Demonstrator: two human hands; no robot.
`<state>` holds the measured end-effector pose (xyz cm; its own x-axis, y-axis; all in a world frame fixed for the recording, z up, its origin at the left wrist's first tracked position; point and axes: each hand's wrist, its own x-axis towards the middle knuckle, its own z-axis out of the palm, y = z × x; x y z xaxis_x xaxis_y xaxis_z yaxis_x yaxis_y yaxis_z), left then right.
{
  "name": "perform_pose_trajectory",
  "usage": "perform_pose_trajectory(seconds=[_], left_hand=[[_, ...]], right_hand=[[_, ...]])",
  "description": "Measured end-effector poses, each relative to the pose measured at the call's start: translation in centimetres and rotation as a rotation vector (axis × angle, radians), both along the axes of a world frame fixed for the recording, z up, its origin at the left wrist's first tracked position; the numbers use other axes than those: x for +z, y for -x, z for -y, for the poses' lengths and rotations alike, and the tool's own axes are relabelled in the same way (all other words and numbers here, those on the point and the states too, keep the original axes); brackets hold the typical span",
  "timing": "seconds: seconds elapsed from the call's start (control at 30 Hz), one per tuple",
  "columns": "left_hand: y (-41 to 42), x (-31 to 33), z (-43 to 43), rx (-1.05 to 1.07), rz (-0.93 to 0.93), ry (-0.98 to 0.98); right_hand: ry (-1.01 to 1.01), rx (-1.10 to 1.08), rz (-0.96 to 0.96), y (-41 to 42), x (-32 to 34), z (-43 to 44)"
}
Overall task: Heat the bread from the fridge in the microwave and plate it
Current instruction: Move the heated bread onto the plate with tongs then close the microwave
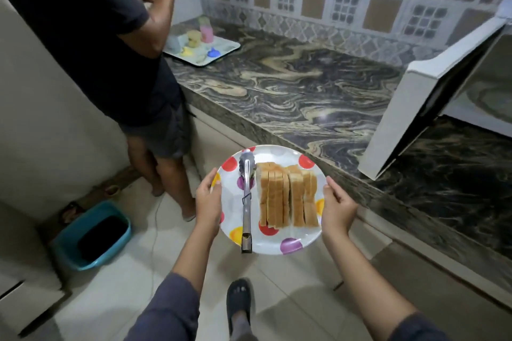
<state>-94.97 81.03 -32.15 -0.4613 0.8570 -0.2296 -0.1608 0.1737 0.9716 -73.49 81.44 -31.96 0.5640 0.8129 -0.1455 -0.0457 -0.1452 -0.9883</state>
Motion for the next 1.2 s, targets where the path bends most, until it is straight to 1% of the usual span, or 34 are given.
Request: perform_pose_trajectory(seconds=[0.13,0.23,0.43,0.53,0.77,0.93,1.03,1.2], left_hand=[[2.6,1.5,-7.3,0.005,0.024,-0.068],[4.3,2.6,-13.7,-0.025,0.000,-0.097],[5.2,3.5,-25.1,-0.168,-0.011,-0.090],[3.8,3.3,-29.1,-0.232,-0.036,-0.064],[-2.2,1.5,-36.3,-0.429,-0.022,0.004],[-6.9,0.4,-40.6,-0.553,-0.059,0.007],[-9.5,0.1,-42.7,-0.602,-0.131,-0.017],[-12.7,-0.5,-45.7,-0.666,-0.240,-0.004]], right_hand=[[-0.018,-0.020,-0.015,2.7,0.7,-7.4],[-0.023,-0.073,-0.032,4.6,1.5,-12.9],[-0.028,-0.156,-0.091,5.2,2.7,-20.7],[0.016,-0.180,-0.024,3.6,2.6,-23.4],[0.112,-0.319,0.087,-2.1,1.6,-27.6],[0.171,-0.395,0.111,-6.4,0.5,-30.0],[0.217,-0.415,0.141,-8.6,0.2,-31.3],[0.333,-0.433,0.230,-12.0,-1.0,-33.8]])
